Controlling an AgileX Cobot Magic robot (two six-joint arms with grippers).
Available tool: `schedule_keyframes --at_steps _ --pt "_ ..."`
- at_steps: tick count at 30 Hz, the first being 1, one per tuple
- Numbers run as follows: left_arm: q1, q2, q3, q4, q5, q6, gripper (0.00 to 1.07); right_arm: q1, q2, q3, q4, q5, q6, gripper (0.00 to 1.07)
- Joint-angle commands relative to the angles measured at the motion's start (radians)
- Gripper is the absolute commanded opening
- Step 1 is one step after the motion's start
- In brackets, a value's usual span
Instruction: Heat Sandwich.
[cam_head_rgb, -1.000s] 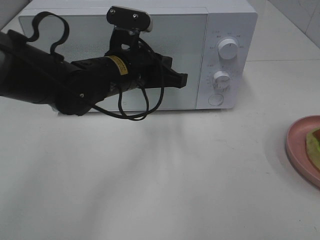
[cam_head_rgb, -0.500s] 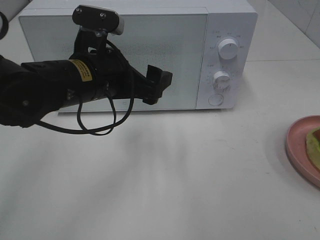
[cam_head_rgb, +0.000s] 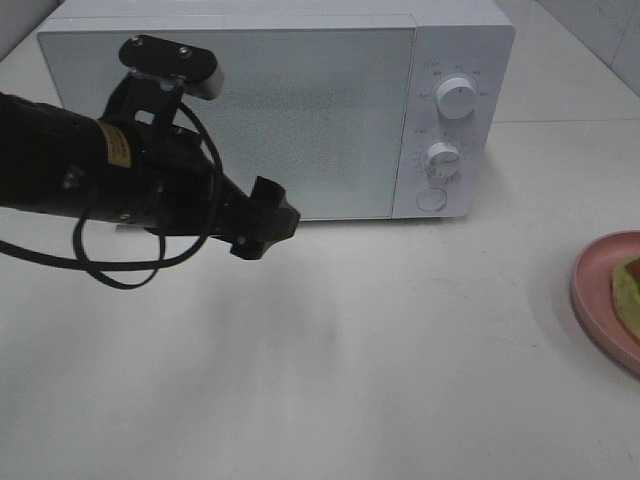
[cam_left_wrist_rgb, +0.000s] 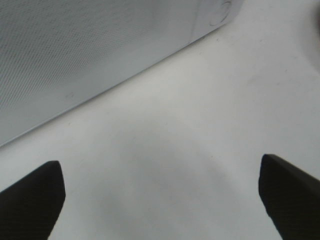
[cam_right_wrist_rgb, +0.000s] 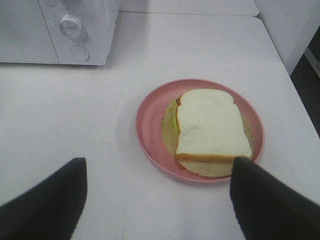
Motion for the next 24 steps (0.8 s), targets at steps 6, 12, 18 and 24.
schedule_keyframes --at_steps 6,12,18,24 --pt "0.144 -0.123 0.001 -0.012 0.279 -0.027 1.01 -0.007 -0.026 0.002 -0.001 -0.003 -0.003 0.76" --pt "0.285 -0.227 0.001 -0.028 0.44 -0.026 1.01 -0.007 -0.026 0.002 -0.001 -0.003 -0.003 0.76" --pt "0.469 -0.345 0.001 -0.021 0.632 -0.02 1.01 -0.007 -0.026 0.002 -0.001 -0.003 -0.003 0.76" --pt "0.586 -0.444 0.003 -0.013 0.74 0.008 1.01 -0.007 -0.026 0.002 -0.001 -0.003 -0.003 0.76"
